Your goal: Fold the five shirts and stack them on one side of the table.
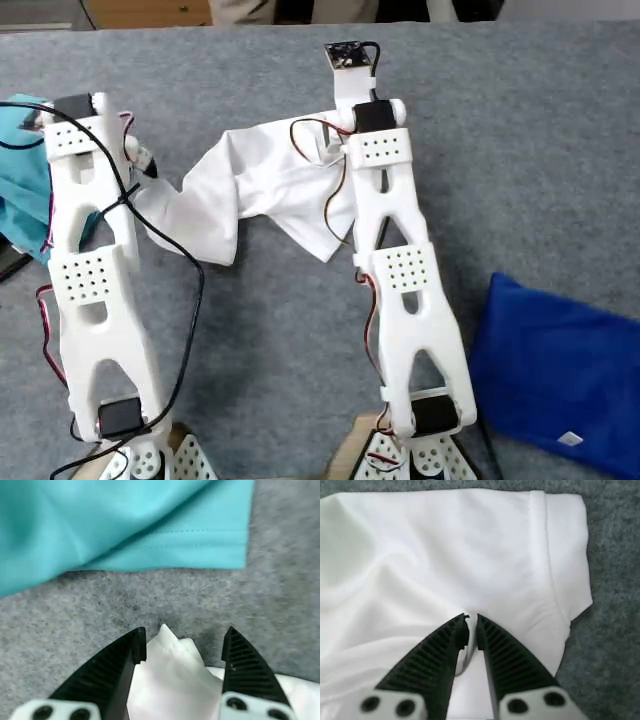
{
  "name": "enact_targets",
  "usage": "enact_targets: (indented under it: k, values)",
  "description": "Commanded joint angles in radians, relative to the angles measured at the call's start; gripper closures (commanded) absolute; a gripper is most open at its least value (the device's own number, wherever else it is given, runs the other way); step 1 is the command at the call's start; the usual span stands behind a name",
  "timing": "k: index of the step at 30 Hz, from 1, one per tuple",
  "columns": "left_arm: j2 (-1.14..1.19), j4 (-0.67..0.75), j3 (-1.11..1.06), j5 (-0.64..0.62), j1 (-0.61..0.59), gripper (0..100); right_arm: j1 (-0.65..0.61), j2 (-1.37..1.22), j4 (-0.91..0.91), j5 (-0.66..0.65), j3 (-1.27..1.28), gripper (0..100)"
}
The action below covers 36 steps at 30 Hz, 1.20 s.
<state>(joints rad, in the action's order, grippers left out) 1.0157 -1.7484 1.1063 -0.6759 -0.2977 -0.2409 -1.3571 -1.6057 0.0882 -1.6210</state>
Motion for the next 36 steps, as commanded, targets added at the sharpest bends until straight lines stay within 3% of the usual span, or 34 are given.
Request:
enact_targets:
  k: [1,5,9,14,19,27,36]
  values:
    - [0.004,-0.011,0.012,-0.009,0.006,75,-0.007,0.008,0.015,-0.006,-0.041,98.6]
    - [0.015,-0.011,0.014,-0.009,-0.002,75,-0.007,0.008,0.015,-0.006,-0.041,98.6]
    - [0.018,-0.009,0.018,-0.011,-0.005,87,-0.007,0.008,0.015,-0.006,-0.041,98.6]
    - [0.018,-0.009,0.023,-0.021,-0.002,89,-0.007,0.008,0.015,-0.008,-0.041,98.6]
    - [0.013,-0.003,0.083,-0.025,-0.003,99,-0.007,0.008,0.017,-0.008,-0.041,98.6]
    - [-0.007,-0.011,0.132,-0.025,-0.017,98,-0.007,0.008,0.017,-0.008,-0.041,98.6]
    - [-0.297,-0.011,0.123,-0.025,-0.026,98,-0.007,0.008,0.017,-0.008,-0.042,98.6]
